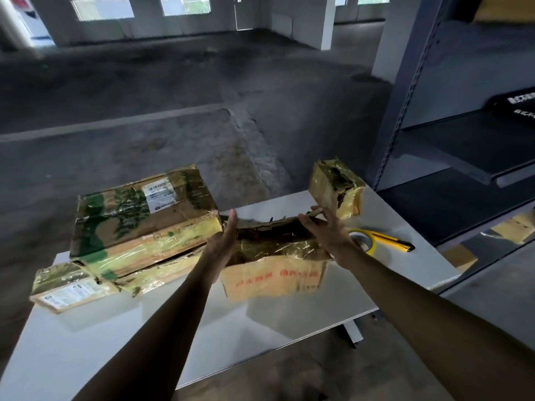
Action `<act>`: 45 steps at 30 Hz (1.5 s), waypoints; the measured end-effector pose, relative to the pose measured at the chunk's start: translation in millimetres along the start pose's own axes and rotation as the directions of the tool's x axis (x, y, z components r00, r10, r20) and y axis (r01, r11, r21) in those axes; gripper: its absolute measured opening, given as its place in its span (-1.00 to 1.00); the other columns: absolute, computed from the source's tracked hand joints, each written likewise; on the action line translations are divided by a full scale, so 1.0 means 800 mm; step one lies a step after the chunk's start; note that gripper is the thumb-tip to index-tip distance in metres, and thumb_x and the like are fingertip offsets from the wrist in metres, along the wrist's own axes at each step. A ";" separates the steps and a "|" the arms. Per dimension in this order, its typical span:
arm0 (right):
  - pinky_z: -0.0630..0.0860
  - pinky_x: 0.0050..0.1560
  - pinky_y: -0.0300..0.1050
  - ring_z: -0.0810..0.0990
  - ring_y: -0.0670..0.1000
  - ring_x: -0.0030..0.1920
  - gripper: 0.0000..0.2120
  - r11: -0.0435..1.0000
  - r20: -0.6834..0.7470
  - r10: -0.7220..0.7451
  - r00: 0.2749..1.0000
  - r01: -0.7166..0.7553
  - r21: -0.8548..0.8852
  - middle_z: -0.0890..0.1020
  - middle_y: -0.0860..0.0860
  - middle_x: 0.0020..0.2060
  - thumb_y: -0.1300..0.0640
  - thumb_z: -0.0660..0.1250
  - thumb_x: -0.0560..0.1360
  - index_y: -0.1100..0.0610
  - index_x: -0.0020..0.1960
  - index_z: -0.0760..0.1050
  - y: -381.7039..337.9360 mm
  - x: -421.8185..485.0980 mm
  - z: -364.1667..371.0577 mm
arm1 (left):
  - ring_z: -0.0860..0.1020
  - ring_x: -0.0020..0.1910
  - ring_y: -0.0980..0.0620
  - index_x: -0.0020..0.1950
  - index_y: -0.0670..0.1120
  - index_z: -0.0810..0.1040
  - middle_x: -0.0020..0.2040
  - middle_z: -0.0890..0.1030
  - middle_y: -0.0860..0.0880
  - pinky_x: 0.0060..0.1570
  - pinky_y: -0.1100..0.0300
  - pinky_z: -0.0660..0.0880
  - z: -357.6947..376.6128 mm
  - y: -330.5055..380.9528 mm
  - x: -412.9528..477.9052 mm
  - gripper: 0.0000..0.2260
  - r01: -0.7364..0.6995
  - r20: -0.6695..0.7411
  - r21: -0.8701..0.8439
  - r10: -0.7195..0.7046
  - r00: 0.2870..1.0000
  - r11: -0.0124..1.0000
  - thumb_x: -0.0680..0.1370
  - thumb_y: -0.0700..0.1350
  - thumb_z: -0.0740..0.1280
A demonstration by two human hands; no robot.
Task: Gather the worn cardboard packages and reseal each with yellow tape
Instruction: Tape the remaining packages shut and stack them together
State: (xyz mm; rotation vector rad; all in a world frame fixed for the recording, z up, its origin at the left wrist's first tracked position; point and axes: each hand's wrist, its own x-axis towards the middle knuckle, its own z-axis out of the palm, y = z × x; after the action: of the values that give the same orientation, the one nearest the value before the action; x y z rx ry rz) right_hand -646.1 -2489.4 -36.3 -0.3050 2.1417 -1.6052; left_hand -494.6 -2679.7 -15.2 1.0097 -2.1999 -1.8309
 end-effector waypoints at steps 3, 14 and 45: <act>0.58 -0.23 0.03 0.67 0.11 -0.09 -0.57 0.998 0.045 -0.012 0.999 0.015 -0.068 0.60 0.06 0.11 -0.21 0.45 0.44 -0.16 0.24 0.44 0.006 0.008 0.003 | 0.61 0.08 -0.10 0.26 -0.04 0.55 0.08 0.64 -0.15 -0.05 0.08 0.51 0.011 -0.012 0.004 -0.33 0.022 -0.025 0.162 -0.019 1.000 0.987 0.53 0.43 0.02; 0.41 0.28 -0.12 0.42 0.07 0.40 -0.65 0.863 0.262 -0.126 0.957 0.236 -0.447 0.32 0.05 0.49 0.16 0.49 0.46 0.16 0.20 0.49 0.031 0.027 -0.009 | -0.12 0.58 -0.21 0.58 0.25 -0.09 0.62 -0.10 0.03 0.46 -0.32 -0.01 0.018 -0.018 0.031 -0.12 -0.273 0.155 0.759 0.244 0.957 0.591 0.43 0.37 0.35; 0.26 0.48 0.05 -0.13 0.07 0.60 -0.09 0.395 0.532 -0.250 0.809 0.587 -0.706 -0.10 0.05 0.62 -0.14 0.45 0.44 0.06 0.62 0.05 0.073 0.021 -0.019 | 0.05 0.58 -0.07 0.59 0.07 0.12 0.61 0.11 -0.05 0.52 -0.12 -0.02 0.086 -0.004 0.045 -0.48 -0.569 0.502 0.780 0.281 0.818 0.262 0.66 0.19 0.06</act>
State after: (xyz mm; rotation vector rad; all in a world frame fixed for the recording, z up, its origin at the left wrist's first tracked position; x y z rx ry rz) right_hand -662.8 -2466.2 -92.3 -1.4593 2.4918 -0.3967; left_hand -554.5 -2641.9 -48.2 0.0430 -3.2645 -0.3547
